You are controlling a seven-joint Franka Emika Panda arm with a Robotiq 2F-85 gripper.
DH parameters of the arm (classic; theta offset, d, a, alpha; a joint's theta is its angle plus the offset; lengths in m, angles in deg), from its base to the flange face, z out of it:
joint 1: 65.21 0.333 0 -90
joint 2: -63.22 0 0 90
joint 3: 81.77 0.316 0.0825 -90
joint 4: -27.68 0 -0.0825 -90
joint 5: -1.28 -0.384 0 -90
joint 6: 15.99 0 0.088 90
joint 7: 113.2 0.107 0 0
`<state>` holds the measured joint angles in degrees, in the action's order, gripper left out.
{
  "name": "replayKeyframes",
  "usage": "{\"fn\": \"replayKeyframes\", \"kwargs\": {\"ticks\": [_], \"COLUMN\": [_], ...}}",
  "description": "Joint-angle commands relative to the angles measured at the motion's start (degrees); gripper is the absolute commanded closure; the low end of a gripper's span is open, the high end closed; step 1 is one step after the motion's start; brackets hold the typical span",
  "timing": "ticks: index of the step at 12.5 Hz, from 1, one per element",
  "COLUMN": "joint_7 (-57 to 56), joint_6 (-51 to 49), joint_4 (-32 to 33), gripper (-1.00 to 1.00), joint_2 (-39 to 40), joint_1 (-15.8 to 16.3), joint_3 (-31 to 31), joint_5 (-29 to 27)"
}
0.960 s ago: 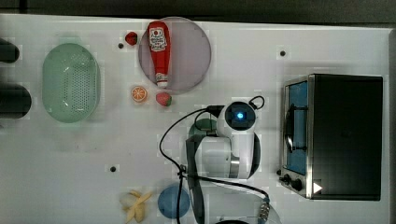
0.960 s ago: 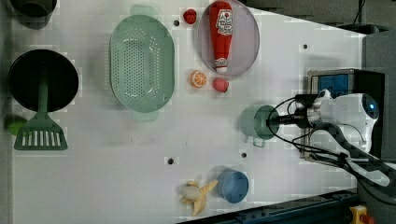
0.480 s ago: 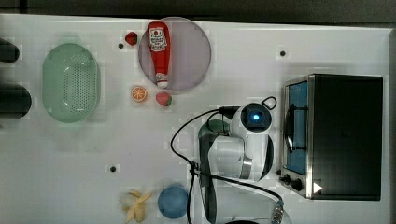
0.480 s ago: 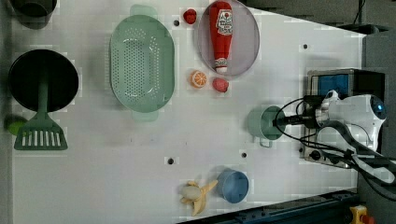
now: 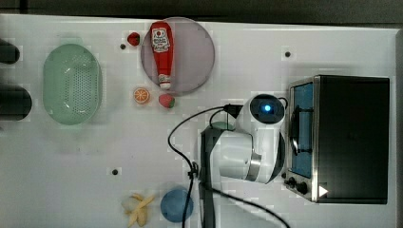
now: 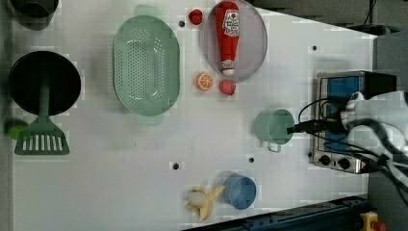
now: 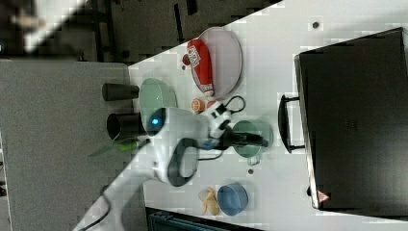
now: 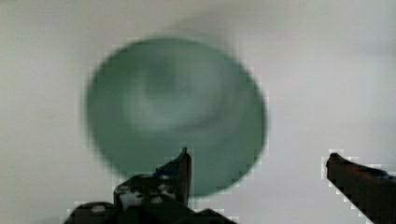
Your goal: Drag mug left to right.
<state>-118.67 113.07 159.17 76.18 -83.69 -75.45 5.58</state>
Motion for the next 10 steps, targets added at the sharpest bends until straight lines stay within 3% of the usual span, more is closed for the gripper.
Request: {"fn": "replayKeyframes", "kwargs": {"ticks": [1, 6, 10], "joint_7": [19.6, 50.4, 52.1], "joint_6": [-10.0, -24.6, -35.4], "joint_4": [-8.1, -19.4, -25.9], "gripper": [-1.0, -1.0, -1.0], "joint_2": [-8.6, -16.9, -18.6], "joint_1": [1.0, 1.3, 1.4], "joint_3": [5.9, 9.1, 9.2], "joint_5": [-4.5, -5.3, -5.5]}}
